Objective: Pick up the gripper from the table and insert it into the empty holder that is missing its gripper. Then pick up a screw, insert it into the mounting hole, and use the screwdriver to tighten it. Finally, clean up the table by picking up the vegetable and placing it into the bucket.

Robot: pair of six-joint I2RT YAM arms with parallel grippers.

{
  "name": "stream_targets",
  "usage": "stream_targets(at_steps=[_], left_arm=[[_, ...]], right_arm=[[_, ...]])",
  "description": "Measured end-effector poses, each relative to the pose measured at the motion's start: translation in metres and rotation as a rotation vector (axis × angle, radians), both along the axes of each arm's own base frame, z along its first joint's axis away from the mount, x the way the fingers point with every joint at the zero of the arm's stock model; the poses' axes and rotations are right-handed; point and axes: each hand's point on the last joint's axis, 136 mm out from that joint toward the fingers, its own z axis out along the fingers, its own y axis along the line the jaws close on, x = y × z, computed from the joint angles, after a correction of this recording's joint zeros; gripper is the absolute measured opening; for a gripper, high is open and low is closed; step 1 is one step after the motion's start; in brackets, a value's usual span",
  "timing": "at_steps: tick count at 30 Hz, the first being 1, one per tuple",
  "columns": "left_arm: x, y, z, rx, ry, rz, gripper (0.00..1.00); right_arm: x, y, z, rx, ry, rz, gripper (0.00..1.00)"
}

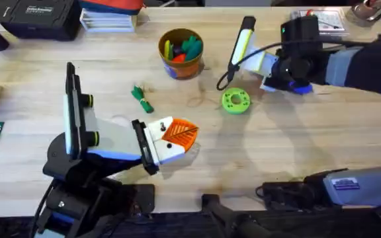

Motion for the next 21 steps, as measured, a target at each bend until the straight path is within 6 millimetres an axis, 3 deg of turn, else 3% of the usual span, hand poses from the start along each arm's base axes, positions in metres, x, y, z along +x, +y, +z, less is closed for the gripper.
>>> stream_targets(at_steps=[3, 4, 7, 9, 11, 15, 17, 21], left_arm=[[0.000, 0.000, 0.000, 0.000, 0.000, 0.000, 0.005], [0.000, 0.000, 0.000, 0.000, 0.000, 0.000, 0.005], [0.000, 0.000, 0.000, 0.000, 0.000, 0.000, 0.005], [0.000, 0.000, 0.000, 0.000, 0.000, 0.000, 0.080], [0.000, 0.000, 0.000, 0.001, -0.003, 0.000, 0.317], [0.000, 0.000, 0.000, 0.000, -0.001, 0.000, 0.934], [0.000, 0.000, 0.000, 0.000, 0.000, 0.000, 0.983], [0.001, 0.000, 0.000, 0.002, -0.005, 0.003, 0.987]], right_arm=[[0.002, 0.010, 0.008, 0.025, -0.015, -0.008, 0.879], [0.000, 0.013, 0.011, 0.037, -0.017, -0.016, 0.965], [-0.010, 0.018, 0.016, 0.082, -0.002, -0.064, 0.992], [-0.014, 0.018, 0.023, 0.118, -0.014, -0.109, 0.992], [-0.020, 0.017, 0.035, 0.154, -0.034, -0.154, 0.992], [-0.030, 0.016, 0.073, 0.242, -0.122, -0.232, 0.992], [-0.037, 0.017, 0.094, 0.288, -0.173, -0.256, 0.992], [-0.054, 0.024, 0.129, 0.403, -0.252, -0.280, 0.992]])
